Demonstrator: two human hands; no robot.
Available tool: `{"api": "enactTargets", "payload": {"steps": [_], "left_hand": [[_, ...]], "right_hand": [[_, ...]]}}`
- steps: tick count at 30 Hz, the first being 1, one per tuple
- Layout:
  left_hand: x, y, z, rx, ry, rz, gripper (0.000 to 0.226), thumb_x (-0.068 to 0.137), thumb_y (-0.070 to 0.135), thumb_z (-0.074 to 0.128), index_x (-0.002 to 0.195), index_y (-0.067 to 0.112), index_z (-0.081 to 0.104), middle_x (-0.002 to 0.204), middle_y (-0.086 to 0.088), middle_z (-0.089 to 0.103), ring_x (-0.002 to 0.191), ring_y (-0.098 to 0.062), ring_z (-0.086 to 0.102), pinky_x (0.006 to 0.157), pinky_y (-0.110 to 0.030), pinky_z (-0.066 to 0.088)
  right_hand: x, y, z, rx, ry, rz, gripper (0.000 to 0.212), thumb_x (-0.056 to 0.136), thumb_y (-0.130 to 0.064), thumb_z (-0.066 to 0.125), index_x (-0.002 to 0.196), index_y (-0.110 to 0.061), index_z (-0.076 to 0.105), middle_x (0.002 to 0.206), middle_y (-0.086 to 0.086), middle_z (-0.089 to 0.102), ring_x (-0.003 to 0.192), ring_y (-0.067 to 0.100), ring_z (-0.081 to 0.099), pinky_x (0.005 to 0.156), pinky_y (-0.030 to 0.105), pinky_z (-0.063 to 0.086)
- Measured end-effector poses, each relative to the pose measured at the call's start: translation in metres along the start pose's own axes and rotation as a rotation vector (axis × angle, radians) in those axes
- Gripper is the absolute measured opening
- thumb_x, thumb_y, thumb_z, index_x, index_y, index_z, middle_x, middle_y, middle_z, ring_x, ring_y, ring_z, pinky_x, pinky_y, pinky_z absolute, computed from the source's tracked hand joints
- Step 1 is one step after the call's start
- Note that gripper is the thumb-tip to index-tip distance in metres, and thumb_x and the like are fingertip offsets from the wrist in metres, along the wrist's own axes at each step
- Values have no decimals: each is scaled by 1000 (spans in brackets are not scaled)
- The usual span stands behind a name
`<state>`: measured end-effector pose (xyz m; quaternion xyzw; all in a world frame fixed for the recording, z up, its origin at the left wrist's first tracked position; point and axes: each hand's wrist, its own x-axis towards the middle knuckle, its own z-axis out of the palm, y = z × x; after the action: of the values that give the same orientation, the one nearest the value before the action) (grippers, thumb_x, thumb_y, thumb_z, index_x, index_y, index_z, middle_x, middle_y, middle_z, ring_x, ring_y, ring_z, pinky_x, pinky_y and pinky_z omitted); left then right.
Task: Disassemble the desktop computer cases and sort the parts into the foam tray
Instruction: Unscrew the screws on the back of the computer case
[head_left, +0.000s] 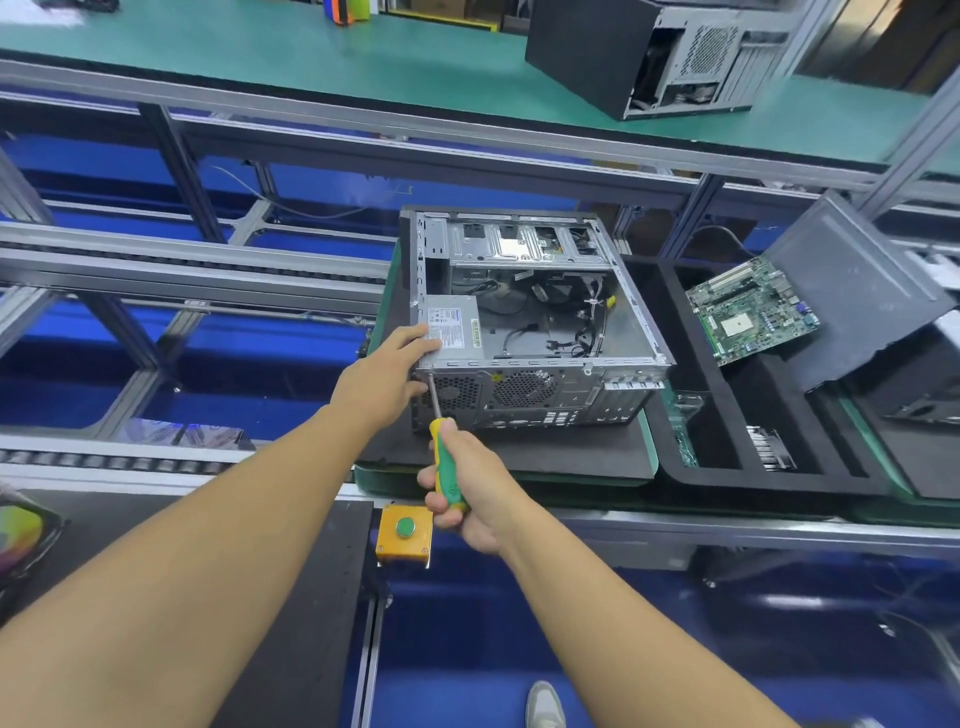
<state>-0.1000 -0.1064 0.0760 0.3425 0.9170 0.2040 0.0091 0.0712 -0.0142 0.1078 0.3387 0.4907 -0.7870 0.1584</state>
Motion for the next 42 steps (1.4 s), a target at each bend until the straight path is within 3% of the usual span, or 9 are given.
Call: {"api": "enactTargets", "payload": {"steps": [6,9,14,17,21,27,33,38,42], "left_hand": [[-1,2,-2,-1,-8,-8,62,92,23,70,147,34,43,157,18,27,127,-18,53,85,-42,52],[-2,3,-1,-3,1,-1,61,93,22,69,146,33,43,157,18,27,123,-18,55,81,-40,53],[-1,2,2,18,11,3,61,93,23,69,147,33,41,157,17,26,117,-20,59,71,-33,49],[-1,3,1,40,13,5,61,93,25,69,147,33,41,157,17,26,114,-20,61,69,-33,50],[-1,3,0,48,7,-7,61,93,27,69,146,35,41,156,19,26,112,-20,61,70,-33,52],[1,0,5,17,25,-16,61,92,27,69,145,38,41,155,24,25,111,-18,62,72,-34,54],[0,2,6,13,38,-18,60,92,24,70,145,36,42,156,21,28,108,-21,63,69,-31,50],[-1,4,5,41,39,-19,59,94,25,68,146,34,41,157,19,27,107,-22,64,69,-32,51],[-2,7,3,72,18,-17,60,95,25,66,148,32,38,159,16,24,111,-22,63,76,-42,59]], "right_hand": [[-7,-2,-5,252,-307,91,36,97,-22,31,119,-1,50,89,16,65,63,22,51,54,30,41],[-6,3,-5,202,-299,44,26,104,-17,38,121,-4,52,93,13,72,67,22,59,61,33,47],[2,11,-3,-206,33,-142,25,93,-36,71,103,-18,57,81,3,67,61,14,57,49,23,48],[5,8,7,-240,79,-131,40,87,-57,69,104,-23,56,86,2,62,67,13,54,47,22,45],[7,8,17,-71,16,7,41,92,-52,66,112,-19,53,95,9,56,48,11,60,51,31,57],[1,-3,3,-32,-13,42,40,96,-52,61,108,-14,50,68,3,55,43,11,41,35,17,25],[-5,0,-9,97,-157,102,42,97,-26,30,115,0,56,82,11,54,59,21,48,48,26,36],[-8,5,-13,18,-135,51,19,101,-23,53,111,-9,60,89,10,62,65,20,59,52,26,47],[-6,2,-10,-96,-51,-34,20,93,-27,71,96,-17,54,74,2,54,50,9,42,40,18,29]]}}
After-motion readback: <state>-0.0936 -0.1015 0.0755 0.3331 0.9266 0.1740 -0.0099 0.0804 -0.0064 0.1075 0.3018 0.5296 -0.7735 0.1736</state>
